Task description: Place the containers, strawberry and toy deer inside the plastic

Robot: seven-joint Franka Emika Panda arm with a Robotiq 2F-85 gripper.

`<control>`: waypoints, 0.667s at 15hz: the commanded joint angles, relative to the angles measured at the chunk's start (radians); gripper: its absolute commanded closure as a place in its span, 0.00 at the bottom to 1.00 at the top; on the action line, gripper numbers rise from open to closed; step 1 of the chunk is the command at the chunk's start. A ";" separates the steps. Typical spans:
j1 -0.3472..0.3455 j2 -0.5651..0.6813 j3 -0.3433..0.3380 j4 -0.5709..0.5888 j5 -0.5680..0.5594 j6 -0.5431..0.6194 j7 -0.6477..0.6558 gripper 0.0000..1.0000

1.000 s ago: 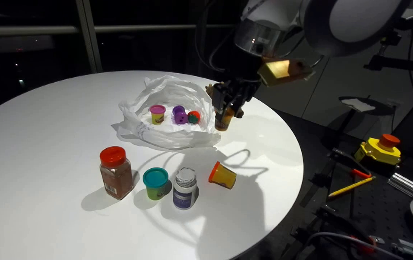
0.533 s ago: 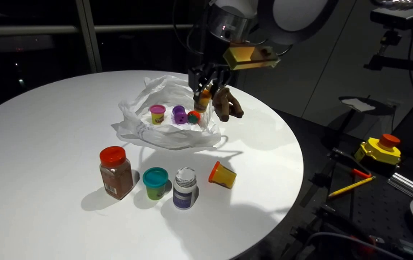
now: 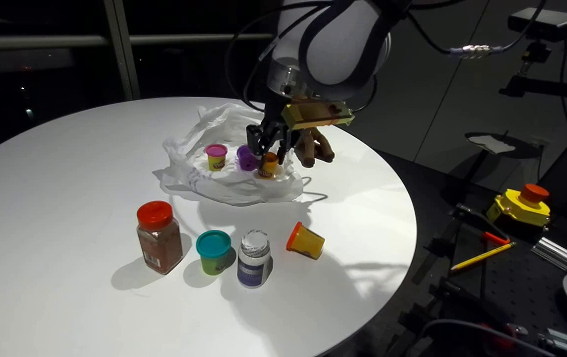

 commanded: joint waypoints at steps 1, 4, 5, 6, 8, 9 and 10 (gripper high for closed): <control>0.040 0.054 -0.038 0.085 0.076 0.021 -0.042 0.72; 0.078 0.079 -0.083 0.122 0.067 0.024 -0.038 0.72; 0.084 0.081 -0.089 0.128 0.068 0.020 -0.040 0.72; 0.085 0.082 -0.089 0.132 0.070 0.009 -0.048 0.26; 0.089 0.076 -0.088 0.127 0.073 0.000 -0.057 0.14; 0.090 0.066 -0.085 0.121 0.074 -0.005 -0.061 0.08; 0.096 0.045 -0.087 0.108 0.072 -0.009 -0.059 0.01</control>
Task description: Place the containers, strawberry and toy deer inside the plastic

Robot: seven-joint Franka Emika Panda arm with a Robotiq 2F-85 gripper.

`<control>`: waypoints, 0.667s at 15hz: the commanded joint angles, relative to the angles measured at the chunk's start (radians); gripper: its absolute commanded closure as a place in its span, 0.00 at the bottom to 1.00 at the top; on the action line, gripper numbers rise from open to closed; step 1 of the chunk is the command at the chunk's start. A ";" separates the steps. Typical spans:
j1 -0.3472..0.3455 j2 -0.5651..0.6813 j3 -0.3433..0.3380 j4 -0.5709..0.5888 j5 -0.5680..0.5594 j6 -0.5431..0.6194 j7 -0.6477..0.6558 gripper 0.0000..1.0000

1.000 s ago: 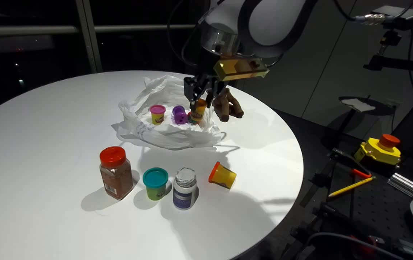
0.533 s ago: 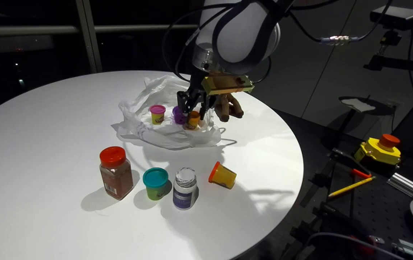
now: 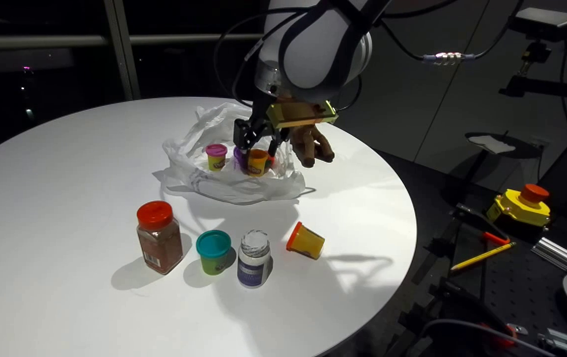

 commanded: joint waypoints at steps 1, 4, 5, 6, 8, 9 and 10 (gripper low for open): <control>0.040 -0.050 -0.027 -0.009 0.026 -0.024 -0.024 0.00; 0.088 -0.167 -0.054 -0.080 -0.001 -0.064 -0.006 0.00; 0.096 -0.218 -0.046 -0.115 -0.007 -0.084 -0.019 0.00; 0.085 -0.270 -0.009 -0.149 0.005 -0.115 -0.047 0.00; 0.074 -0.366 0.051 -0.217 0.022 -0.166 -0.091 0.00; 0.070 -0.414 0.084 -0.260 0.030 -0.188 -0.114 0.00; 0.063 -0.458 0.122 -0.302 0.051 -0.205 -0.141 0.00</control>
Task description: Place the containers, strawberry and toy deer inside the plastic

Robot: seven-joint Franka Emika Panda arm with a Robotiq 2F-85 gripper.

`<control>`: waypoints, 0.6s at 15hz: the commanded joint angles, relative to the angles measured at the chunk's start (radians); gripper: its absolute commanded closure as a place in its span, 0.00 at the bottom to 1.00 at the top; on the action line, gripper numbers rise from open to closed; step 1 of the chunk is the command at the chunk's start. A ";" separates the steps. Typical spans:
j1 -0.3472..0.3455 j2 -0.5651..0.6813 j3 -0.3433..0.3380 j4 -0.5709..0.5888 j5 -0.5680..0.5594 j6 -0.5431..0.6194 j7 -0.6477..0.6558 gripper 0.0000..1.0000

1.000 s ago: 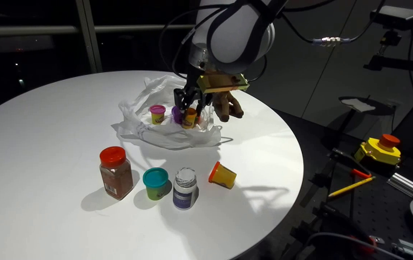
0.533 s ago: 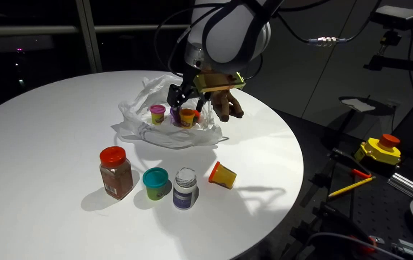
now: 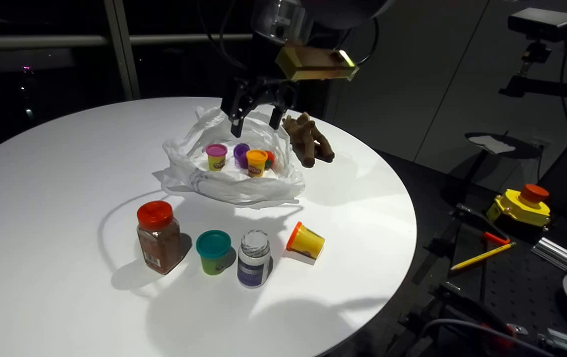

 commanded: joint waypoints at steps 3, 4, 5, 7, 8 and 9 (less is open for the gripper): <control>-0.016 -0.234 0.157 -0.259 0.104 -0.049 -0.150 0.00; -0.015 -0.239 0.177 -0.295 0.127 -0.031 -0.168 0.00; -0.013 -0.240 0.195 -0.326 0.148 -0.018 -0.183 0.00; -0.006 -0.225 0.216 -0.380 0.162 0.021 -0.177 0.00; 0.001 -0.219 0.219 -0.408 0.138 0.060 -0.147 0.00; 0.004 -0.212 0.221 -0.431 0.122 0.095 -0.130 0.00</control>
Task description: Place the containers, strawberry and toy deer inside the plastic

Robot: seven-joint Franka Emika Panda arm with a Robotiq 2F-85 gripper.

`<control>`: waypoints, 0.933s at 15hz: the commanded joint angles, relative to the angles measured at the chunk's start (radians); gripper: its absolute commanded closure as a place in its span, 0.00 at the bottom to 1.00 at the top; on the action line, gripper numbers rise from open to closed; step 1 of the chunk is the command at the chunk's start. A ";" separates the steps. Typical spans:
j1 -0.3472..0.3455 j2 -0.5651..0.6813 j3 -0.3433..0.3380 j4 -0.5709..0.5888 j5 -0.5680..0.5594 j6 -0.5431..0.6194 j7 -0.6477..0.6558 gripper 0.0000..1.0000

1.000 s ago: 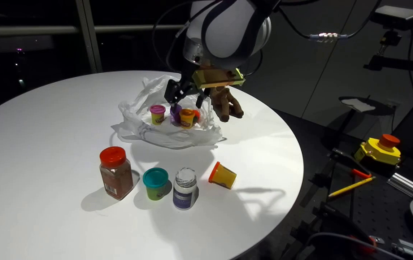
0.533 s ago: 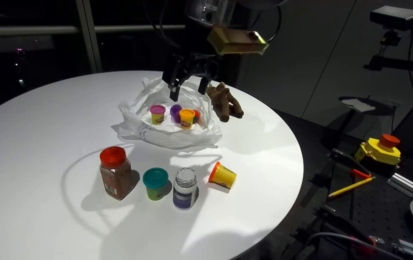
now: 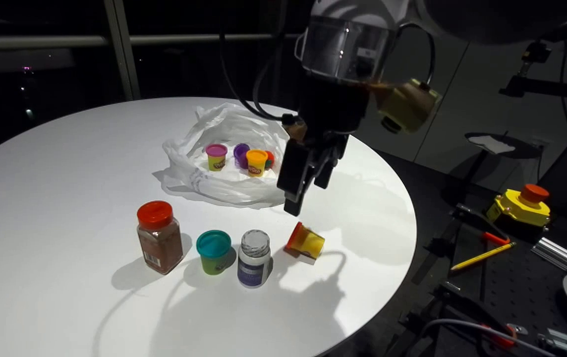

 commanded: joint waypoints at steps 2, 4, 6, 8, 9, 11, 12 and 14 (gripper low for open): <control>0.016 0.007 0.002 -0.123 -0.058 0.186 0.058 0.00; 0.036 0.018 -0.029 -0.159 -0.143 0.282 0.114 0.00; 0.069 0.029 -0.089 -0.176 -0.274 0.344 0.193 0.00; 0.117 0.047 -0.168 -0.172 -0.399 0.369 0.269 0.00; 0.135 0.062 -0.199 -0.164 -0.444 0.374 0.296 0.00; 0.169 0.094 -0.248 -0.144 -0.513 0.385 0.331 0.00; 0.175 0.113 -0.254 -0.139 -0.524 0.394 0.333 0.00; 0.179 0.162 -0.248 -0.123 -0.516 0.415 0.321 0.00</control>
